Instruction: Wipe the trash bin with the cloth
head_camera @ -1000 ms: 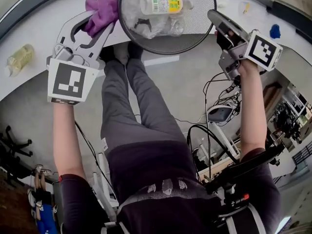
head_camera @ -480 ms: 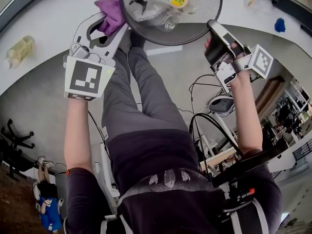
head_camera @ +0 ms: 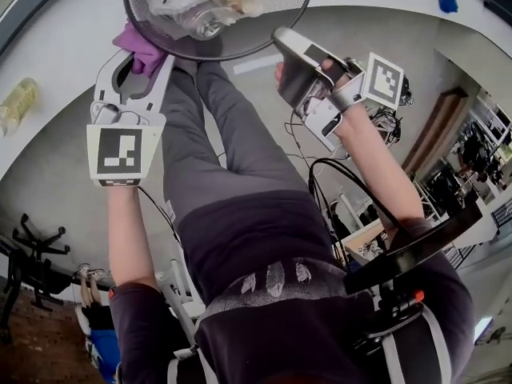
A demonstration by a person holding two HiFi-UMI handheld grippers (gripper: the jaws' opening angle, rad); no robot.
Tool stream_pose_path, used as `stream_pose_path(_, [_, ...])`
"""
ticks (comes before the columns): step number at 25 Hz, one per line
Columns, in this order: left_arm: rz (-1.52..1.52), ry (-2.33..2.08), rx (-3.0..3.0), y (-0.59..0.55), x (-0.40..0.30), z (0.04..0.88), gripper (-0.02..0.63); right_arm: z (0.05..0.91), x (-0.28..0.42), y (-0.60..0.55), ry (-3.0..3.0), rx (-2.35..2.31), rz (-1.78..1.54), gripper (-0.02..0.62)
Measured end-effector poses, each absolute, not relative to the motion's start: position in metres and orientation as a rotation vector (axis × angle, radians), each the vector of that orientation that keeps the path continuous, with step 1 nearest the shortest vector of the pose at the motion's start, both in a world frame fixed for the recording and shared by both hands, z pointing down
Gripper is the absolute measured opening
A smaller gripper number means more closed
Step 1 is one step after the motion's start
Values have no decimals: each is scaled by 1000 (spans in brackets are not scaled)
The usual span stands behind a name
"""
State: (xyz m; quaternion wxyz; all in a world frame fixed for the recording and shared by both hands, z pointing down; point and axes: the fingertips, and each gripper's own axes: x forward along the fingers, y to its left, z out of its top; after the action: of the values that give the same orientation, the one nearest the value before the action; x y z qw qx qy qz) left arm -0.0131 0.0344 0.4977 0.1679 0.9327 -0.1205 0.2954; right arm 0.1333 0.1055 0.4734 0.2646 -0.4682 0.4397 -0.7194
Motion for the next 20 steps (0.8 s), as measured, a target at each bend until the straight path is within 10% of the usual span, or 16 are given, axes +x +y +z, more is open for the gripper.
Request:
stream_pose_path(8, [861,-450,2741,-32,-25,492,121,469,76,84,1446,-1181,-2018,68])
stream_pose_path(12, [856,-418,2747,-36,-17,488,121,453,107,92,1639,-1288,-2032,166])
stream_pose_path(20, [857,-386,2763,-47,-15,479,121,431,189,19,2247,-1674,-1763,164])
